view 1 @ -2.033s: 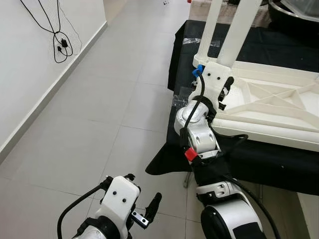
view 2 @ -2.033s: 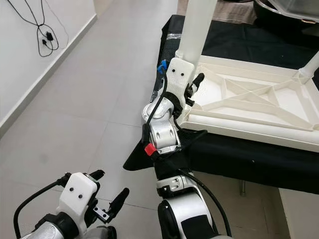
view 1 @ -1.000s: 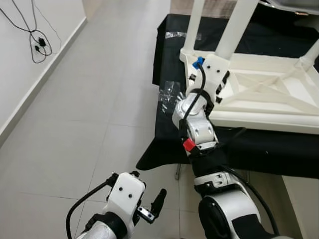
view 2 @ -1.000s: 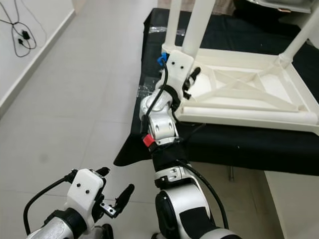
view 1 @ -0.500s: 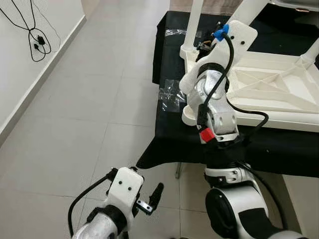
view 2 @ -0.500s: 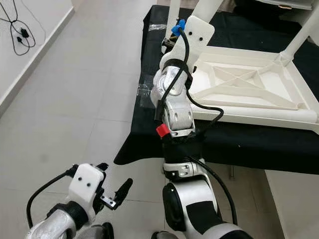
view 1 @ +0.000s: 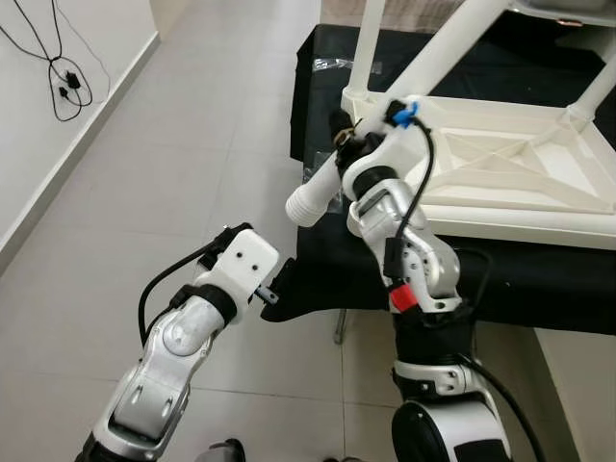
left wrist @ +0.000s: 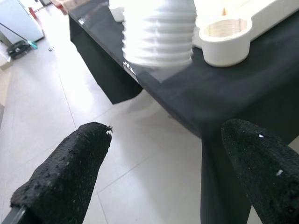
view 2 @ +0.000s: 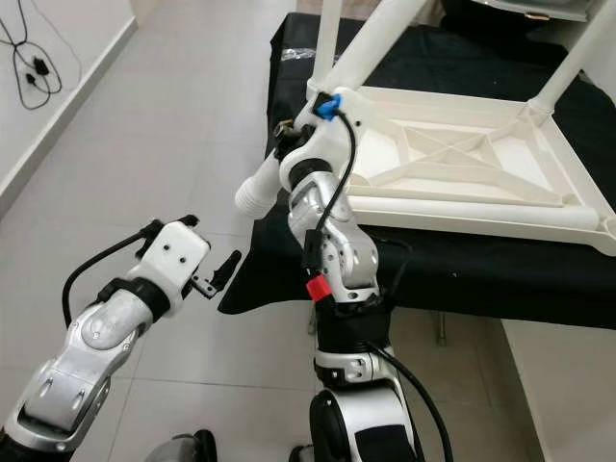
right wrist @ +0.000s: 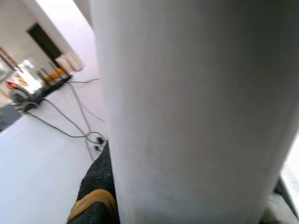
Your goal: Building children table
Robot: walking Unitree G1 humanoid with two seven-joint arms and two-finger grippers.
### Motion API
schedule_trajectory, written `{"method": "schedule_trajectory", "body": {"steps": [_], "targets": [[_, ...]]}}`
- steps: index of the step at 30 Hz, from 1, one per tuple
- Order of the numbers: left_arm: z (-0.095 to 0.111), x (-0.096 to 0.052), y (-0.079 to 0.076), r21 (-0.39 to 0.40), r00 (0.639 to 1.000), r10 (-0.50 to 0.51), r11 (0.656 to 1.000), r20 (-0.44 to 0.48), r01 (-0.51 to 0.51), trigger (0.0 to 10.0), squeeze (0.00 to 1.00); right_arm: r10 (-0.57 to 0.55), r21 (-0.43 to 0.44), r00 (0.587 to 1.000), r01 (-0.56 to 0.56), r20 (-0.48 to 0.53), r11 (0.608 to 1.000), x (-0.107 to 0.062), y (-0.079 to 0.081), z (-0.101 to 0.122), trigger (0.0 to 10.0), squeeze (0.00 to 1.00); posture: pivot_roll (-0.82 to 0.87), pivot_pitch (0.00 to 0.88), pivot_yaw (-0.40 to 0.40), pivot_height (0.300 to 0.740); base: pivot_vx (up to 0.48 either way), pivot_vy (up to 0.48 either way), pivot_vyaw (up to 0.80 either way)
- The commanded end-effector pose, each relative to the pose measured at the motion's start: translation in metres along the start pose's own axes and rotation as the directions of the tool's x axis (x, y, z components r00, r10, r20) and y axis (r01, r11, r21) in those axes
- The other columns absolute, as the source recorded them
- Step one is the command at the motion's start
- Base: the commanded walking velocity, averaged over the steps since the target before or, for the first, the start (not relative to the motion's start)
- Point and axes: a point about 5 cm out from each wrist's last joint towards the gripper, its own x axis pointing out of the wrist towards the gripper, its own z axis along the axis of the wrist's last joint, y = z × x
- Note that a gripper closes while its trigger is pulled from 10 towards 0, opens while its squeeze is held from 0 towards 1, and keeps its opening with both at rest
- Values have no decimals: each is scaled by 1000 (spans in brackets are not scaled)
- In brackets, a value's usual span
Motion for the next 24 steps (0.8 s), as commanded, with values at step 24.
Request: {"method": "schedule_trajectory", "body": {"steps": [24], "targets": [[8, 50, -4, 37, 996, -26, 999, 90, 23, 10000, 0, 193, 63, 967, -185, -165, 981, -29, 22, -33, 10000, 0, 71, 164, -111, 740, 0, 0, 0]]}}
